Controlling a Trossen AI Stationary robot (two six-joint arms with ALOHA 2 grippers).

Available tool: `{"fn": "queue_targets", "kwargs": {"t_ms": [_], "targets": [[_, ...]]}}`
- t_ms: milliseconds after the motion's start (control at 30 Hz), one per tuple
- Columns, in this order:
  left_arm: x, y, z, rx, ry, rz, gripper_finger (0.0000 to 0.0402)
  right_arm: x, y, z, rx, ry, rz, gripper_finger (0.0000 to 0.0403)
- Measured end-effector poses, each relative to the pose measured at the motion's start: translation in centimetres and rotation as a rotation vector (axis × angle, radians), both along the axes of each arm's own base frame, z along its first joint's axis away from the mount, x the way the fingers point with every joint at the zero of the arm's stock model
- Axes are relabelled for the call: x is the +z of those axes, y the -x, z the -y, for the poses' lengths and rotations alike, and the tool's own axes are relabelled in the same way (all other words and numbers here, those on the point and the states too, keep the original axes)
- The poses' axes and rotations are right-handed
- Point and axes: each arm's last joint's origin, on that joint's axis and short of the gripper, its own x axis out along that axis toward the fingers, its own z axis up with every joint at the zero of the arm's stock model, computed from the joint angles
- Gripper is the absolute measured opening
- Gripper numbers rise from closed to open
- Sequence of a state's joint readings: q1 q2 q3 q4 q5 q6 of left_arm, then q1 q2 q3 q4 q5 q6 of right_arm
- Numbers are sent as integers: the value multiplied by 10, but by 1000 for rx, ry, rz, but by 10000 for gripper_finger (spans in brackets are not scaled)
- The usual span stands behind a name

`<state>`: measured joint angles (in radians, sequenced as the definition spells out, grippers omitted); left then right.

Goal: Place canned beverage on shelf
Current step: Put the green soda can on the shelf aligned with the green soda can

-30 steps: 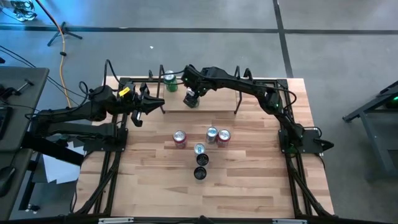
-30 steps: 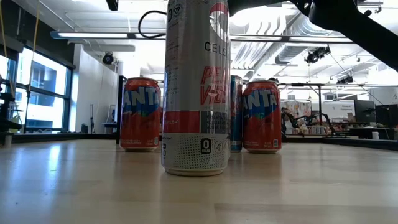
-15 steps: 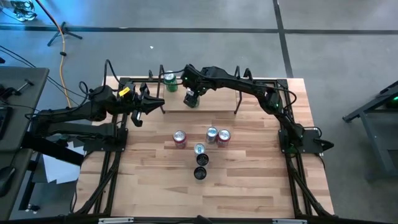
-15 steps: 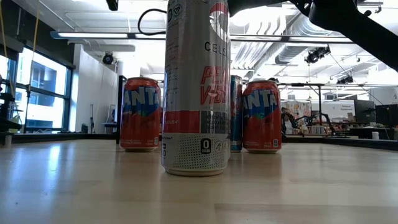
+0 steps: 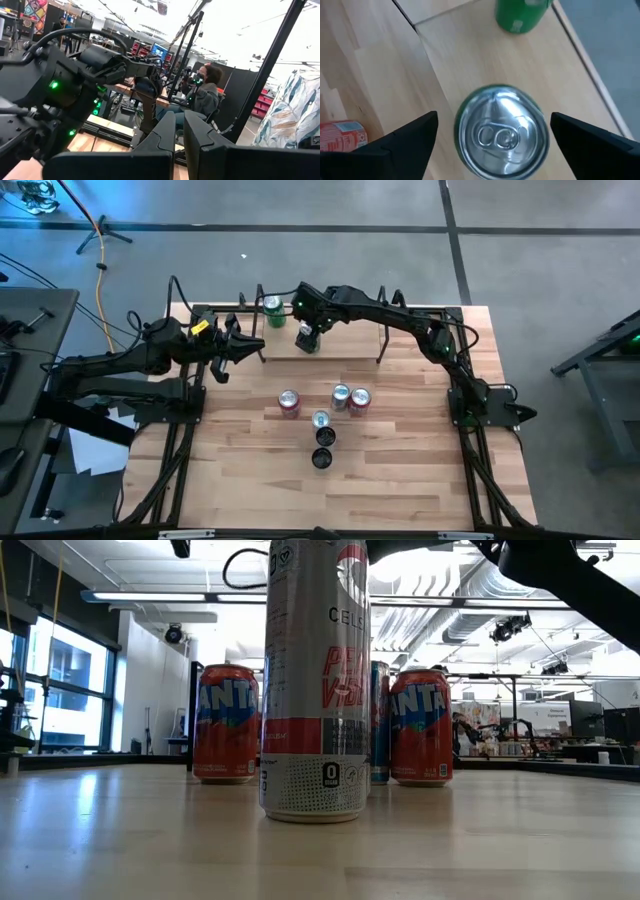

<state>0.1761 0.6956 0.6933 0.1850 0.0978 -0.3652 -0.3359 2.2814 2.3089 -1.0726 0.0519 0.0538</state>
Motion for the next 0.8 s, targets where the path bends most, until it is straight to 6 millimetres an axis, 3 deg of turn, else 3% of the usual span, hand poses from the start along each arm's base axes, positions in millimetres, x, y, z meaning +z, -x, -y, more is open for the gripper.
{"fn": "queue_targets", "kwargs": {"t_ms": [367, 600, 800], "targets": [[0, 0, 0, 0, 0, 1, 0, 16, 12, 2, 98, 56, -30, 398], [0, 0, 0, 0, 0, -1, 0, 39, 44, 7, 154, -75, -62, 398], [0, 0, 0, 0, 0, 0, 0, 49, 49, 6, 282, -154, 13, 398]]}}
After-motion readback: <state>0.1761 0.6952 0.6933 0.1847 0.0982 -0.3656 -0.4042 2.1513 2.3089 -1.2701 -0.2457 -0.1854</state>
